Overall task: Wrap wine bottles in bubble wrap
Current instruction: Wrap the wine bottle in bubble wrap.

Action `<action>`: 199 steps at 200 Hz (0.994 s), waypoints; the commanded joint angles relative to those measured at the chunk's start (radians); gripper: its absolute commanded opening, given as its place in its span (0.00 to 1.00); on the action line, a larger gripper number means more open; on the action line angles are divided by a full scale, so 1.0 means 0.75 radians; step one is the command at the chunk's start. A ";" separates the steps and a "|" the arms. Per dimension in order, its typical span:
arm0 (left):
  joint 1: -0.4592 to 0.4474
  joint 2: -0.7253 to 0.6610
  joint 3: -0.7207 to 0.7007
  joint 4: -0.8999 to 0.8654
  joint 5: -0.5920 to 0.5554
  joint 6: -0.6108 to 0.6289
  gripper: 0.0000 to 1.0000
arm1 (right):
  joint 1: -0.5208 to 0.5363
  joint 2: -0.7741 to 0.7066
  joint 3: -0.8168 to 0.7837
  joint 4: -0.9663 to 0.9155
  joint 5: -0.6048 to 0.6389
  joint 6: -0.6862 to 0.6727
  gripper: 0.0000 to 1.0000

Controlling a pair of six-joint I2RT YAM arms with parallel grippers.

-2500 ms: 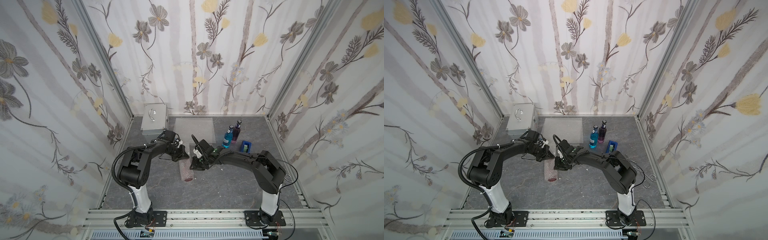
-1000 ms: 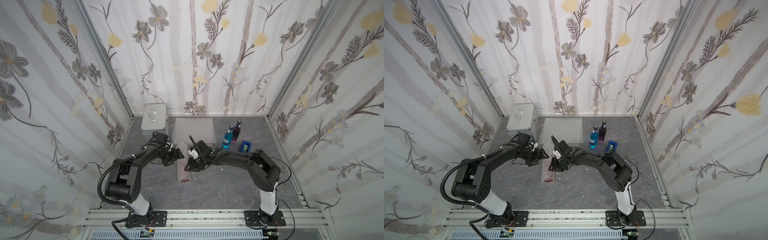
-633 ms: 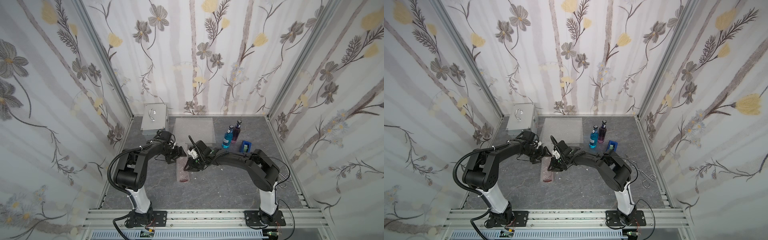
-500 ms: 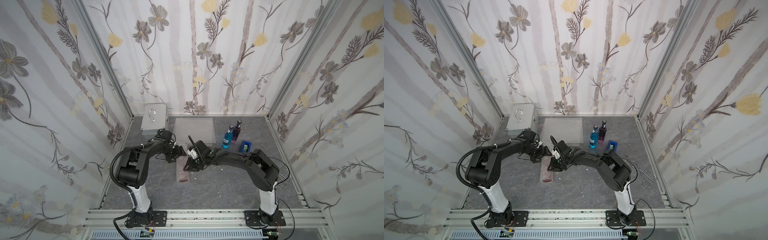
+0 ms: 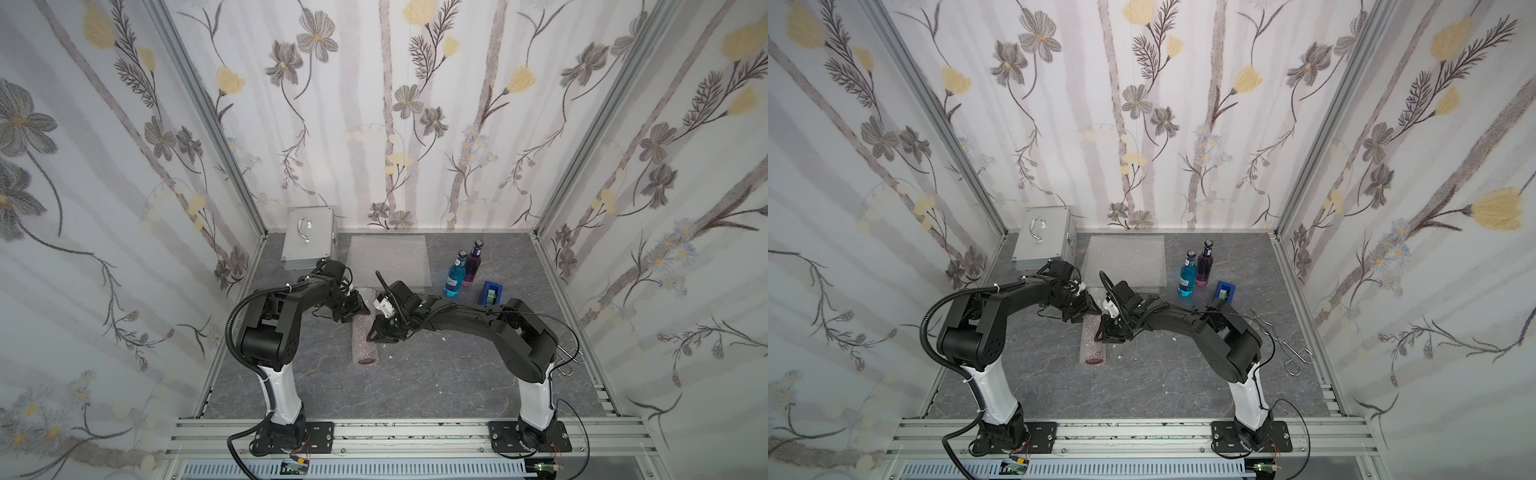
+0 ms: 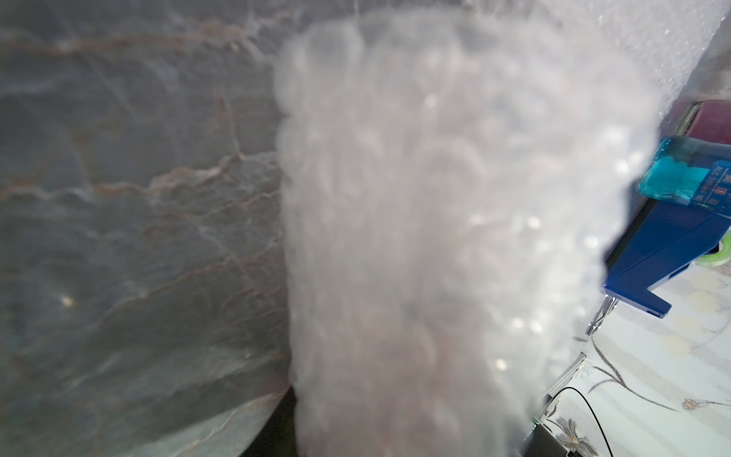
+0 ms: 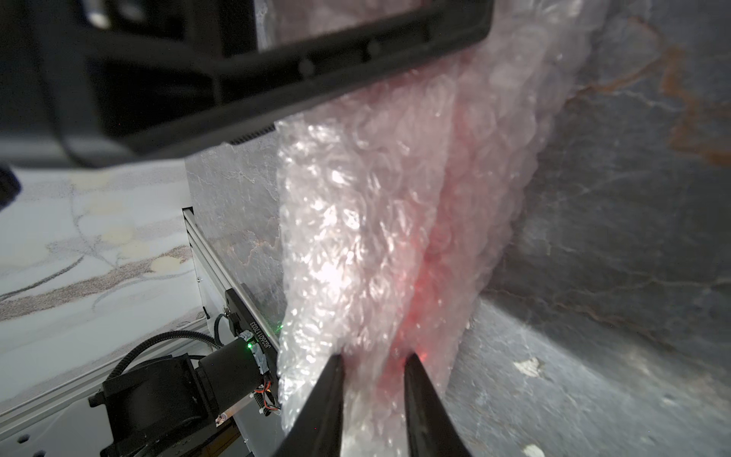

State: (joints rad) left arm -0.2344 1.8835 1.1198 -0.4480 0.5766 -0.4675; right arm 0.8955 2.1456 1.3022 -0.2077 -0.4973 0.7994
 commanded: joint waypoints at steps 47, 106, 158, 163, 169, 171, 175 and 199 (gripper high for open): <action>-0.007 0.009 -0.025 0.008 0.002 -0.012 0.34 | -0.030 -0.143 -0.080 -0.051 0.083 -0.023 0.44; -0.028 0.018 -0.015 0.023 0.031 -0.008 0.33 | -0.094 -0.263 -0.177 -0.047 0.107 -0.020 0.44; -0.059 0.066 0.039 0.019 0.077 0.025 0.31 | -0.145 -0.361 -0.190 -0.117 0.179 -0.051 0.29; -0.063 0.076 0.050 0.012 0.081 0.031 0.31 | -0.151 -0.384 -0.198 -0.133 0.205 -0.056 0.29; -0.069 0.086 0.061 0.006 0.087 0.038 0.30 | -0.184 -0.409 -0.209 -0.155 0.238 -0.056 0.28; -0.072 0.089 0.064 0.005 0.089 0.041 0.30 | -0.195 -0.419 -0.210 -0.160 0.246 -0.057 0.28; -0.076 0.091 0.072 0.002 0.095 0.043 0.30 | -0.207 -0.434 -0.216 -0.169 0.261 -0.057 0.26; -0.090 0.106 0.094 -0.015 0.100 0.056 0.29 | -0.203 -0.478 -0.192 -0.157 0.235 -0.040 0.21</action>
State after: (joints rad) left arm -0.2943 1.9469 1.1767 -0.4248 0.6582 -0.4465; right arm 0.7357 1.8114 1.1435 -0.3241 -0.3363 0.7696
